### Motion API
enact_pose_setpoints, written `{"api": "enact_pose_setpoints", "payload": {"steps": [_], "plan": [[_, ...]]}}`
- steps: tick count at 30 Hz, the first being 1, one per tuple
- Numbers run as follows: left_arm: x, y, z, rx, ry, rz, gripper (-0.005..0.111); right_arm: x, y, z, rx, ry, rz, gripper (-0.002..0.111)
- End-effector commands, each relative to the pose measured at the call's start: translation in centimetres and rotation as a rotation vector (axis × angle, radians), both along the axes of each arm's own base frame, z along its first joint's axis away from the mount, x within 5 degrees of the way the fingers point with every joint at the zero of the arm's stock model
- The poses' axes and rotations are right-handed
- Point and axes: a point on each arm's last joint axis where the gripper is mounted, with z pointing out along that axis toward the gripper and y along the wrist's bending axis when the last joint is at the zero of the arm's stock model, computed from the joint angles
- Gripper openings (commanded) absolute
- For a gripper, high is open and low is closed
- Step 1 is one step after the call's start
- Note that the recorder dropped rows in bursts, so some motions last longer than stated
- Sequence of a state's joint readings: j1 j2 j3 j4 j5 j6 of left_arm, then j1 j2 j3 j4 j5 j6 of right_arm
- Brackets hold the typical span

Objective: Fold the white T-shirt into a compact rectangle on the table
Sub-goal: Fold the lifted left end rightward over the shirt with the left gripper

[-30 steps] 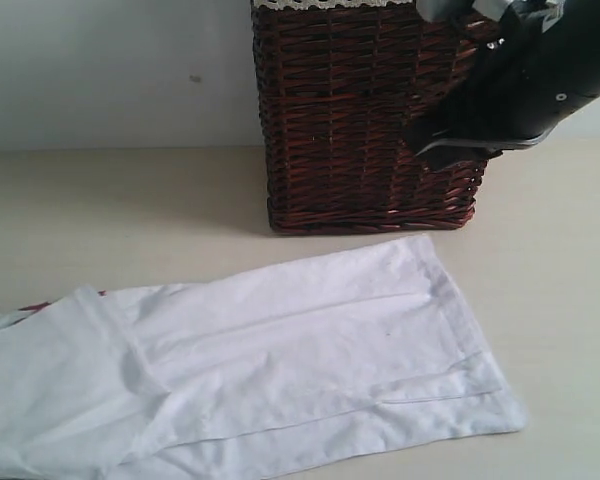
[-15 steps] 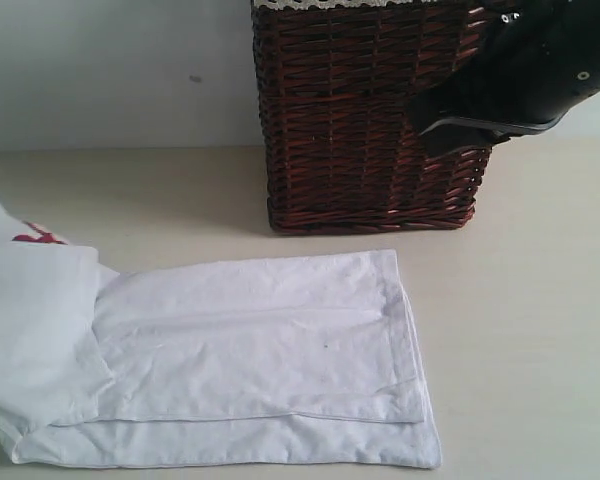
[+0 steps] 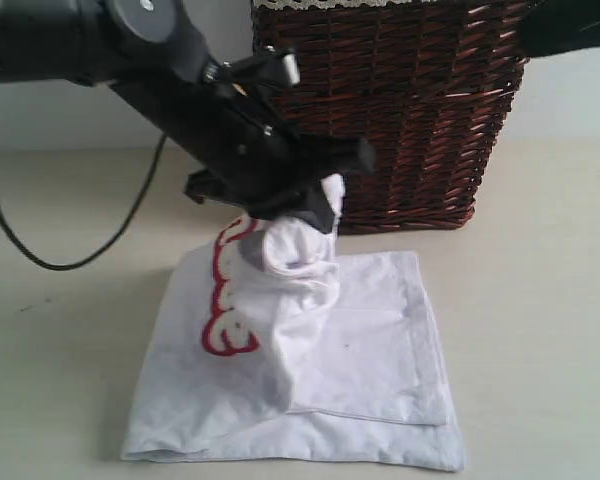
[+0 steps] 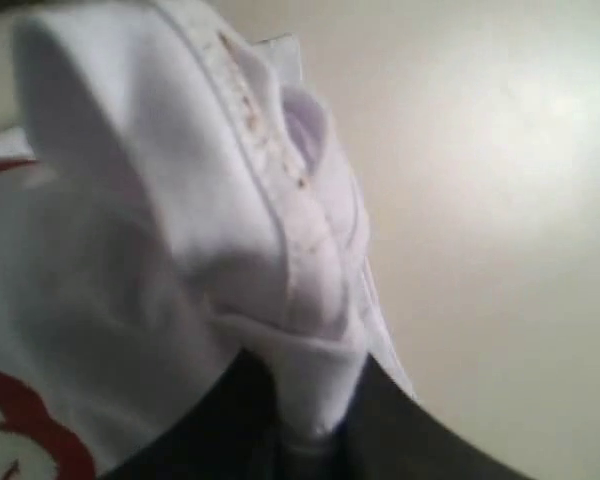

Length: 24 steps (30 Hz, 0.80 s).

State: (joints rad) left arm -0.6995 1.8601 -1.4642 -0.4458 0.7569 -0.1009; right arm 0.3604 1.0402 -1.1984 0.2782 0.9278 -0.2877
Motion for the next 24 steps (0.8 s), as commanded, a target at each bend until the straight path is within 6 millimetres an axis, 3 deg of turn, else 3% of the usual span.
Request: {"api": "enact_pose_setpoints", "payload": {"steps": [1, 3, 5, 8, 11, 16, 19, 20, 21, 24], "plan": [[-1.7, -5.0, -2.9, -0.008, -0.042, -0.117, 0.0, -4.1, -1.7, 2.4, 0.037, -0.115, -0.004, 0.009], [-2.6, -6.9, -4.6, -0.005, -0.066, -0.157, 0.006, -5.2, -2.0, 2.9, 0.05, -0.146, -0.004, 0.009], [-3.3, -8.5, -5.2, -0.039, -0.135, -0.179, 0.029, -5.2, -2.1, 3.0, 0.048, -0.147, -0.004, 0.009], [-4.3, -10.1, -4.8, -0.084, -0.223, -0.209, 0.054, -5.0, -2.0, 2.8, 0.045, -0.138, -0.003, 0.009], [-6.3, -11.7, -3.5, -0.093, -0.274, -0.333, 0.065, -4.6, -1.8, 2.6, 0.04, -0.126, -0.003, 0.009], [-7.2, -11.4, -2.4, -0.043, -0.262, -0.424, 0.063, -4.3, -1.7, 2.4, 0.033, -0.108, -0.001, 0.009], [-6.8, -9.8, -4.1, 0.09, -0.198, -0.461, 0.032, -4.3, -1.7, 2.4, 0.031, -0.105, 0.0, 0.009], [-6.8, -9.2, -5.4, 0.129, -0.17, -0.466, 0.011, -4.3, -1.7, 2.4, 0.031, -0.105, 0.0, 0.009], [-6.7, -8.8, -6.1, 0.145, -0.155, -0.463, 0.0, -4.3, -1.7, 2.4, 0.031, -0.105, 0.0, 0.009], [-6.4, -7.3, -10.3, 0.234, -0.024, -0.453, 0.0, -4.2, -1.7, 2.1, 0.029, -0.098, -0.002, 0.009]]}}
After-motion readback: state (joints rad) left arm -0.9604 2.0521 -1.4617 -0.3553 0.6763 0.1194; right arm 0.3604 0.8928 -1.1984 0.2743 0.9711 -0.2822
